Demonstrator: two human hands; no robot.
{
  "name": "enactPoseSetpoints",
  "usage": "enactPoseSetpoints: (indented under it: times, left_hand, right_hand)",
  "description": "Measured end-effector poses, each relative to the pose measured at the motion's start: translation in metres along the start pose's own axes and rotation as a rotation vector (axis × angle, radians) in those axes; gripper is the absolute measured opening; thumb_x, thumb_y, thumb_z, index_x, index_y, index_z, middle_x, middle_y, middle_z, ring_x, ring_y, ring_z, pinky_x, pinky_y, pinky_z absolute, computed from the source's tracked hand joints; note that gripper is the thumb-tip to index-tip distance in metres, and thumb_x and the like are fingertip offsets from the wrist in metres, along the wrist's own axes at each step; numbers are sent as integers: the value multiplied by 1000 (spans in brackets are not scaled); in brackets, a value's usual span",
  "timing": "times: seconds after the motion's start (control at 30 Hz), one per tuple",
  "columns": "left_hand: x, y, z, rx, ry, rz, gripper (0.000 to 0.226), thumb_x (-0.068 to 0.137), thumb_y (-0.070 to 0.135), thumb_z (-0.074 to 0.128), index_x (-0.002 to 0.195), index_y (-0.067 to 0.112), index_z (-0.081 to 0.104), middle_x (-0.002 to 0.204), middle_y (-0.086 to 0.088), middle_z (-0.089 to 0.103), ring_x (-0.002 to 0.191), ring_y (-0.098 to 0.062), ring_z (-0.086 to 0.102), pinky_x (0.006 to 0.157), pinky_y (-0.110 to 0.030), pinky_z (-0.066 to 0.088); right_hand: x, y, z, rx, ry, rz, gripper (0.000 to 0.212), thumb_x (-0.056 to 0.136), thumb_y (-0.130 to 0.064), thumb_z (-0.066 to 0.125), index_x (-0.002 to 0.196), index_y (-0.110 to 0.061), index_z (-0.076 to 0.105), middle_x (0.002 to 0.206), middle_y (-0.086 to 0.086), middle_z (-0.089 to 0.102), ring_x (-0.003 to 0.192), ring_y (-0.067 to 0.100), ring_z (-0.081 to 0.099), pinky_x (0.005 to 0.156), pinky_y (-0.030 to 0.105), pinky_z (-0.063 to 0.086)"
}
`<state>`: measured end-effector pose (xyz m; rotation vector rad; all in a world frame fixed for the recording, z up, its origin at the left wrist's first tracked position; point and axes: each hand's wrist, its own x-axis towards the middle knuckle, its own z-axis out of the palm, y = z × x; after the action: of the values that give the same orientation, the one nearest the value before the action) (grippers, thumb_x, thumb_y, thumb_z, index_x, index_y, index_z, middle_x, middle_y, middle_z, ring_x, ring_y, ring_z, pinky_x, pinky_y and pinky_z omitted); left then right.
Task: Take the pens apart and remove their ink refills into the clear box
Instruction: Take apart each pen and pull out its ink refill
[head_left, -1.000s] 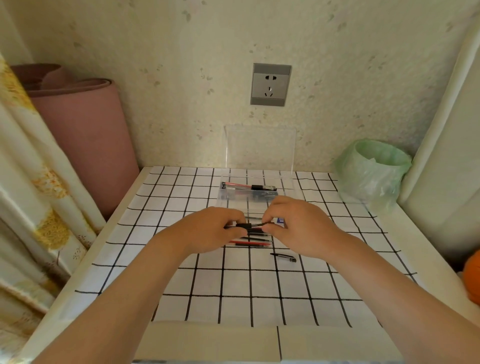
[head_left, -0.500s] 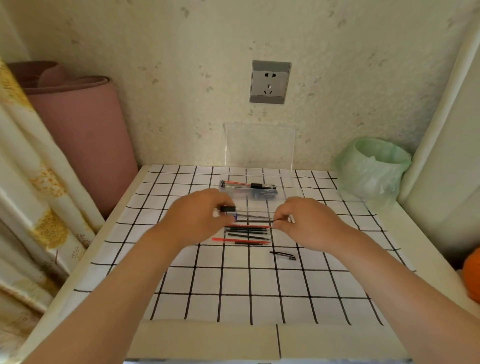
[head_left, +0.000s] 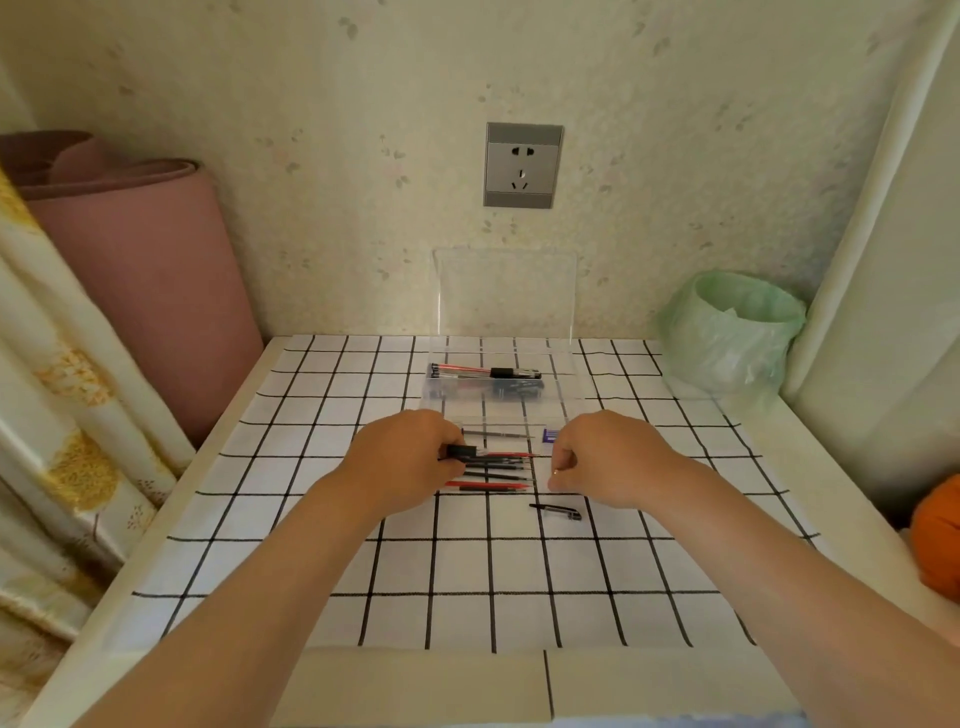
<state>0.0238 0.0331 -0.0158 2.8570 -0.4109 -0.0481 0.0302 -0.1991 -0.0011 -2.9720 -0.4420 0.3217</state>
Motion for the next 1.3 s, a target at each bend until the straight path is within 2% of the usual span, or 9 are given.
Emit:
enactPoseSetpoints:
  times: [0.13, 0.4, 0.5, 0.6, 0.67, 0.87, 0.97, 1.03, 1.3]
  left_hand:
    - [2, 0, 7, -4, -47, 14, 20, 90, 37, 61, 108, 33, 68, 96, 11, 63, 84, -9, 58, 59, -19, 37]
    - [4, 2, 7, -63, -43, 31, 17, 89, 36, 64, 106, 34, 67, 98, 12, 61, 86, -7, 57, 65, -22, 42]
    - [4, 3, 1, -89, 2, 35, 22, 89, 33, 64, 111, 33, 66, 97, 12, 63, 85, -6, 58, 63, -19, 41]
    - [2, 2, -6, -133, 82, 15, 27, 90, 33, 64, 117, 34, 61, 102, 11, 62, 84, -6, 57, 68, -20, 43]
    - [1, 1, -9, -135, 117, 10, 31, 91, 33, 63, 122, 35, 58, 108, 10, 60, 86, -7, 56, 72, -22, 45]
    - [-2, -13, -4, -101, 100, -5, 42, 95, 38, 57, 135, 36, 50, 128, 5, 53, 107, -14, 57, 80, -25, 45]
    - [-4, -18, 0, -79, 80, -8, 46, 95, 38, 54, 141, 36, 45, 130, 2, 51, 111, -17, 55, 87, -31, 48]
    - [-3, -17, 0, -79, 89, 1, 46, 96, 36, 53, 141, 34, 45, 129, 2, 51, 110, -18, 55, 86, -32, 48]
    - [2, -16, 5, -91, 109, -24, 47, 96, 38, 53, 141, 34, 43, 135, 2, 50, 111, -18, 56, 79, -25, 39]
  right_hand:
    - [1, -1, 4, 59, -49, 25, 14, 79, -41, 73, 89, -32, 70, 93, -13, 67, 87, 9, 61, 74, 28, 50]
    - [-4, -2, 2, 98, -54, 0, 22, 81, -44, 70, 101, -34, 67, 87, -17, 57, 88, 8, 58, 77, 27, 48]
    - [-8, -4, -5, 139, 60, -28, 21, 87, -48, 63, 104, -35, 66, 95, -15, 63, 87, 8, 60, 78, 29, 50]
    - [0, -12, -15, 169, 290, -53, 14, 94, -37, 56, 104, -36, 66, 93, -15, 66, 79, 5, 58, 70, 27, 49]
    - [14, -17, -19, 139, 351, -65, 15, 96, -32, 54, 104, -35, 66, 91, -15, 67, 79, 8, 59, 69, 28, 49]
    - [75, -25, -30, -48, 60, -96, 13, 92, -29, 59, 96, -31, 71, 96, -11, 68, 89, 12, 62, 78, 31, 51]
    - [93, -34, -37, -102, -94, -127, 10, 87, -27, 67, 92, -26, 75, 91, -10, 71, 70, 7, 63, 73, 28, 53]
    - [102, -38, -39, -129, -151, -122, 11, 86, -24, 67, 92, -24, 77, 88, -7, 73, 61, 8, 66, 69, 26, 55]
    - [116, -46, -40, -274, -269, -108, 14, 82, -15, 61, 82, -19, 74, 78, -1, 74, 59, 13, 71, 71, 31, 60]
